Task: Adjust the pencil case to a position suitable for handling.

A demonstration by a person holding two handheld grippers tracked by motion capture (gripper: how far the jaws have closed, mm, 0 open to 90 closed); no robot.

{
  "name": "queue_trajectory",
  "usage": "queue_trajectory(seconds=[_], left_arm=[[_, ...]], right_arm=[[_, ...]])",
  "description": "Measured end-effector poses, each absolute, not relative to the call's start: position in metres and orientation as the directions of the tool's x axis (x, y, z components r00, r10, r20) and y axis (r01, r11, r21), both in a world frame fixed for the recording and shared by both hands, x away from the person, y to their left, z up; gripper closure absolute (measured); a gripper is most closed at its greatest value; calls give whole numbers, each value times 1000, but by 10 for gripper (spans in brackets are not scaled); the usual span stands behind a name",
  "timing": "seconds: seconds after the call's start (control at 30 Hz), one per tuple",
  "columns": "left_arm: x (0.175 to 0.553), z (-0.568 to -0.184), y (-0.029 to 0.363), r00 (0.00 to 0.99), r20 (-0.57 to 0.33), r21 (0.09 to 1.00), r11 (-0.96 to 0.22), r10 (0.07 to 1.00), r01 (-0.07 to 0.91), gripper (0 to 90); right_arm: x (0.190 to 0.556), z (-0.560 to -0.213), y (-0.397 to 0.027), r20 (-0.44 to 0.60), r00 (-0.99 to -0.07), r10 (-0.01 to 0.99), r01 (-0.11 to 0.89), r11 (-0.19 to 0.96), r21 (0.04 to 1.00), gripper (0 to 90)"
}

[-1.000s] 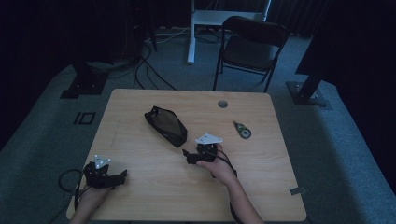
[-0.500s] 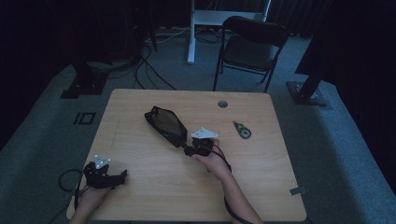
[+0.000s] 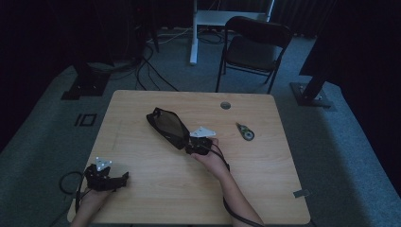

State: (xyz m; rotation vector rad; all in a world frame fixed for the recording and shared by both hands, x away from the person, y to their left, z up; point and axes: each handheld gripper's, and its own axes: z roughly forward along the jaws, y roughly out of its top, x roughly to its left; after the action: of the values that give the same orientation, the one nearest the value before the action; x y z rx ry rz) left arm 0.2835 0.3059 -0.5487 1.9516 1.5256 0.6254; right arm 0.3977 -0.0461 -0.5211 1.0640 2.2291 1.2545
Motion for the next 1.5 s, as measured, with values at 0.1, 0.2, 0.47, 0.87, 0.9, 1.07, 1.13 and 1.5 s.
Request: queue_trajectory(seconds=[0.1, 0.2, 0.47, 0.87, 0.9, 1.07, 1.13, 1.5], left_arm=[[283, -549, 306, 237, 12, 691, -179, 972, 700, 5], [283, -549, 306, 237, 12, 691, -179, 972, 700, 6], [283, -549, 306, 237, 12, 691, -180, 971, 701, 6], [283, -549, 306, 237, 12, 691, -179, 972, 701, 5], [283, -549, 306, 237, 12, 691, -179, 972, 700, 6], [283, -549, 306, 236, 12, 691, -179, 972, 700, 6], [283, -549, 306, 237, 12, 690, -179, 971, 701, 6], [283, -549, 306, 237, 12, 691, -179, 972, 700, 6]], right_arm=[[398, -522, -44, 36, -654, 756, 432, 333, 838, 631], [400, -524, -44, 50, -656, 753, 436, 323, 840, 650], [401, -525, -42, 43, -653, 756, 436, 329, 837, 724], [396, -525, -54, 45, -643, 765, 445, 324, 835, 728], [396, -526, -56, 46, -640, 767, 444, 321, 837, 728], [391, -526, -65, 43, -627, 778, 447, 314, 838, 728], [389, -526, -70, 41, -623, 781, 446, 311, 839, 729], [374, -525, -96, 27, -605, 796, 437, 304, 847, 729]])
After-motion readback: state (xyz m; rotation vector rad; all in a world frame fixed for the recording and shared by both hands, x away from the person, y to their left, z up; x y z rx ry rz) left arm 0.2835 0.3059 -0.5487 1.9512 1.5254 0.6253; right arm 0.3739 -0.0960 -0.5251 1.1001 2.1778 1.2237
